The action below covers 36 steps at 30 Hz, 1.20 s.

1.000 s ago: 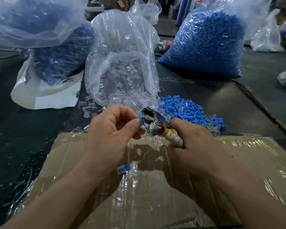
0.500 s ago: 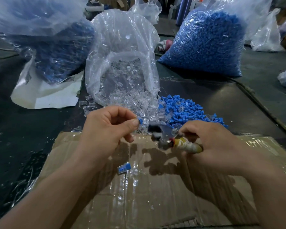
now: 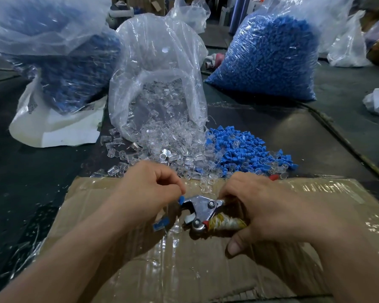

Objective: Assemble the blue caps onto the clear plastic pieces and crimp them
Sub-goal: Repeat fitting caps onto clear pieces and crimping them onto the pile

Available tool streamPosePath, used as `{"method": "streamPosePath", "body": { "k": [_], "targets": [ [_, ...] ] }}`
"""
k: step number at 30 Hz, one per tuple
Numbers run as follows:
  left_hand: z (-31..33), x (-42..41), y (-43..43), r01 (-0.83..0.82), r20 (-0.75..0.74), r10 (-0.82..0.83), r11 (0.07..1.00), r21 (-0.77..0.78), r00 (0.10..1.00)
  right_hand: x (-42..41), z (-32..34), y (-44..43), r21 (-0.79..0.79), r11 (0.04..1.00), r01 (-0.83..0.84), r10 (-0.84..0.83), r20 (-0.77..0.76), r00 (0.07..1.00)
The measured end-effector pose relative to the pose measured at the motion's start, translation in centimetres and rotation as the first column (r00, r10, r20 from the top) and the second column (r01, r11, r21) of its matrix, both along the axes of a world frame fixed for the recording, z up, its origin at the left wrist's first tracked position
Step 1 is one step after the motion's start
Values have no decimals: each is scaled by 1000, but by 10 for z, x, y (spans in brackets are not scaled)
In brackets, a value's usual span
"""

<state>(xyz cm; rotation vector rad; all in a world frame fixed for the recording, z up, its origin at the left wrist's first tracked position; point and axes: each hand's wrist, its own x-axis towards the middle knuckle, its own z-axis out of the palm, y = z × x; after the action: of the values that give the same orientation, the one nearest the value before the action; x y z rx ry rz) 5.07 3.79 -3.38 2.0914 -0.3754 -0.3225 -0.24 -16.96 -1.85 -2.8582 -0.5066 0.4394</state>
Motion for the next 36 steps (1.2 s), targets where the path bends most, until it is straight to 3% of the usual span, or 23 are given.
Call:
{"method": "streamPosePath", "body": {
  "k": [5, 9, 13, 16, 18, 20, 26, 30, 33, 36],
  "targets": [
    [-2, -1, -1, 81, -14, -79, 983, 163, 997, 0, -3, -2, 16, 1000, 5, -5, -2, 1000],
    [-6, 1, -3, -40, 22, 37, 990, 138, 999, -1, -2, -6, 78, 996, 49, -46, -45, 998],
    [-8, 5, -4, -247, 367, 209, 967, 62, 907, 0, 5, -7, 203, 957, 209, -199, -72, 977],
    [-18, 8, -6, -242, 441, 122, 943, 227, 889, 5, 5, -12, 290, 897, 333, -383, 136, 914],
    [-24, 10, -9, -220, 447, 52, 917, 332, 893, 10, 2, -17, 376, 830, 412, -526, 282, 803],
    [-27, 11, -10, -211, 473, 28, 917, 338, 880, 12, -2, -21, 433, 780, 451, -604, 334, 724],
    [-27, 13, -9, -203, 506, 50, 947, 251, 861, 18, -13, -11, 390, 806, 445, -576, 343, 742],
    [-23, 11, -10, -247, 523, 189, 968, 43, 831, 20, -14, -11, 313, 819, 481, -573, 390, 721],
    [-15, 4, -11, -258, 378, 313, 947, -191, 871, 18, -12, -20, 264, 793, 549, -609, 364, 705],
    [-10, 1, -11, -254, 137, 323, 894, -369, 936, 18, -12, -21, 189, 793, 579, -609, 281, 742]
  ]
}}
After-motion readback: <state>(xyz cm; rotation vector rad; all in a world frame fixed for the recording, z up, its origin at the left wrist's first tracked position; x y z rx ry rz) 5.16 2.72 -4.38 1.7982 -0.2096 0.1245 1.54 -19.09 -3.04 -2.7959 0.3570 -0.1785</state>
